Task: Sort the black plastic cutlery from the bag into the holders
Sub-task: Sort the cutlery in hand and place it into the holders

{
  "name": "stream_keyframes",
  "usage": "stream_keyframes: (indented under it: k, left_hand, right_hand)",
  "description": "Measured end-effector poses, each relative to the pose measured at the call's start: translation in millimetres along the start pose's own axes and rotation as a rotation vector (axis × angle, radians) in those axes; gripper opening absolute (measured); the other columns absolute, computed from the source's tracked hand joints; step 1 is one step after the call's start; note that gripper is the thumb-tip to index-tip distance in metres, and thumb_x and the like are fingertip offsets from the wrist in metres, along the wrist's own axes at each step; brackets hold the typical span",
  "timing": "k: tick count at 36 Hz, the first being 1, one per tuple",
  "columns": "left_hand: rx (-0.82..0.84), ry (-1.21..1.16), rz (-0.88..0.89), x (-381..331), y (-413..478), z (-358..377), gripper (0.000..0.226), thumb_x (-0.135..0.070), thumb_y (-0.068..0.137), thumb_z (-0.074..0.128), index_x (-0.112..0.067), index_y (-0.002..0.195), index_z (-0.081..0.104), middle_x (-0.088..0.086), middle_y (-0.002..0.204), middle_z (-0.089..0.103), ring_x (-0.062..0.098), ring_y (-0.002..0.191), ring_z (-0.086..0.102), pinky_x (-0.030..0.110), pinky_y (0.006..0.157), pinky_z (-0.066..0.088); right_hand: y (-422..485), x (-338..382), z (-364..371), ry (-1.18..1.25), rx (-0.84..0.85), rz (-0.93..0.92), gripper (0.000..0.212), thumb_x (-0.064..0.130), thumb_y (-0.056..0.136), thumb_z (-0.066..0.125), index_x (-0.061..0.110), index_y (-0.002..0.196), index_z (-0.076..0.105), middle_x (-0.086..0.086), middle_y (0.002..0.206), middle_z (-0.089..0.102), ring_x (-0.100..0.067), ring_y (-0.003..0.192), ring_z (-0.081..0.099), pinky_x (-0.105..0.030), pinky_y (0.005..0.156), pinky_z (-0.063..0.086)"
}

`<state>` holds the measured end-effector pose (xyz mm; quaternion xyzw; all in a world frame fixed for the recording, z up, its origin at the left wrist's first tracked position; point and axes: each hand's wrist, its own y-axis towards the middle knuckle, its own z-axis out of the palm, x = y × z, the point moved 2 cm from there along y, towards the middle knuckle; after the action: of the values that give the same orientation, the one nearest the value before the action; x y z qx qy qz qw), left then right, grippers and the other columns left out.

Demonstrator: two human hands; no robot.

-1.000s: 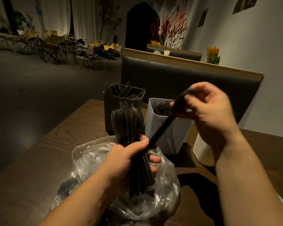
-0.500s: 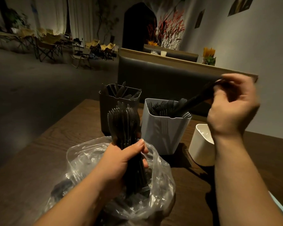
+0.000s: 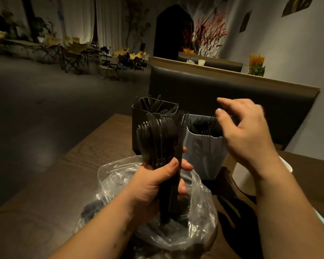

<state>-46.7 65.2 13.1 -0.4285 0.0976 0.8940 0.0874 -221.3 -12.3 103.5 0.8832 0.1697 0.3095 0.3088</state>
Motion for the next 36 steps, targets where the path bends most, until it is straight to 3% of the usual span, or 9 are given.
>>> stream_keyframes:
  k: [2, 5, 11, 16, 21, 25, 27, 32, 36]
  left_hand:
    - [0.063, -0.013, -0.061, -0.7, -2.8, 0.3, 0.023, -0.030, 0.076, 0.069, -0.014, 0.086, 0.081, 0.012, 0.070, 0.062, 0.016, 0.053, 0.060, 0.026, 0.052, 0.051]
    - [0.103, -0.038, -0.130, -0.1, -5.2, -0.7, 0.027, -0.033, 0.075, 0.069, -0.008, 0.080, 0.078, 0.008, 0.056, 0.057, 0.015, 0.048, 0.057, 0.024, 0.050, 0.049]
    - [0.074, -0.054, -0.136, 2.6, -1.0, -5.1, 0.041, -0.040, 0.064, 0.086, -0.004, 0.082, 0.075, 0.007, 0.055, 0.058, 0.013, 0.044, 0.055, 0.020, 0.045, 0.044]
    - [0.120, -0.113, -0.117, 1.8, -0.2, -6.9, 0.066, -0.037, 0.057, 0.097, 0.000, 0.096, 0.060, 0.005, 0.063, 0.066, 0.012, 0.045, 0.057, 0.020, 0.044, 0.047]
    - [0.071, -0.118, -0.079, 2.7, 0.7, -8.6, 0.047, -0.033, 0.060, 0.096, -0.012, 0.094, 0.073, 0.010, 0.081, 0.068, 0.014, 0.046, 0.057, 0.022, 0.042, 0.047]
    - [-0.102, -0.015, -0.062, 1.1, -0.2, -2.3, 0.037, -0.034, 0.076, 0.079, -0.007, 0.097, 0.065, 0.009, 0.075, 0.067, 0.015, 0.045, 0.053, 0.021, 0.041, 0.043]
    - [-0.178, 0.017, -0.040, 1.5, 0.5, 0.8, 0.043, -0.036, 0.069, 0.074, -0.005, 0.098, 0.064, 0.008, 0.071, 0.066, 0.015, 0.045, 0.052, 0.022, 0.041, 0.043]
    - [-0.322, 0.142, 0.053, 6.6, 5.8, -3.9, 0.050, -0.044, 0.063, 0.076, -0.006, 0.094, 0.067, 0.013, 0.076, 0.063, 0.017, 0.049, 0.056, 0.028, 0.047, 0.049]
    - [-0.301, 0.169, 0.092, 8.0, 5.1, -1.3, 0.038, -0.038, 0.073, 0.071, -0.009, 0.096, 0.066, 0.013, 0.073, 0.063, 0.017, 0.045, 0.053, 0.025, 0.043, 0.046]
  right_hand:
    - [-4.1, 19.3, 0.6, 0.340, 0.062, 0.081, 0.028, 0.027, 0.098, 0.059, 0.024, 0.125, 0.066, 0.011, 0.110, 0.067, -0.002, 0.102, 0.062, -0.021, 0.082, 0.052]
    - [-12.6, 37.1, 7.5, 0.746, 0.349, 0.249, 0.020, 0.019, 0.095, 0.061, 0.021, 0.111, 0.073, -0.001, 0.097, 0.076, -0.009, 0.082, 0.070, -0.022, 0.061, 0.055]
    - [-17.7, 37.2, 13.9, 1.102, 0.496, 0.354, 0.028, 0.016, 0.086, 0.058, 0.012, 0.111, 0.069, -0.006, 0.102, 0.077, -0.017, 0.089, 0.075, -0.023, 0.057, 0.056]
    - [-20.3, 34.8, 17.9, 1.235, 0.543, 0.334, 0.032, 0.011, 0.087, 0.056, 0.015, 0.116, 0.070, -0.007, 0.114, 0.075, -0.019, 0.095, 0.072, -0.023, 0.056, 0.052]
    - [-23.0, 34.8, 27.0, 1.288, 0.424, 0.418, 0.026, 0.014, 0.076, 0.063, 0.027, 0.087, 0.082, -0.001, 0.089, 0.077, -0.013, 0.084, 0.073, -0.036, 0.077, 0.045]
    - [-24.0, 42.4, 29.3, 1.252, 0.318, 0.451, 0.026, 0.018, 0.075, 0.064, 0.019, 0.100, 0.074, -0.002, 0.080, 0.076, -0.010, 0.072, 0.071, -0.024, 0.058, 0.050]
    - [-24.0, 42.5, 29.7, 1.168, 0.270, 0.445, 0.025, 0.018, 0.079, 0.065, 0.018, 0.103, 0.072, -0.002, 0.081, 0.076, -0.009, 0.071, 0.071, -0.017, 0.047, 0.049]
    - [-23.7, 38.4, 39.8, 0.935, 0.093, 0.385, 0.026, 0.003, 0.088, 0.070, 0.018, 0.110, 0.073, 0.001, 0.095, 0.078, -0.010, 0.092, 0.074, -0.020, 0.074, 0.058]
    - [-33.1, 46.3, 53.6, 0.986, 0.172, 0.444, 0.030, 0.009, 0.086, 0.072, 0.018, 0.114, 0.072, -0.001, 0.100, 0.078, -0.013, 0.084, 0.075, -0.020, 0.066, 0.058]
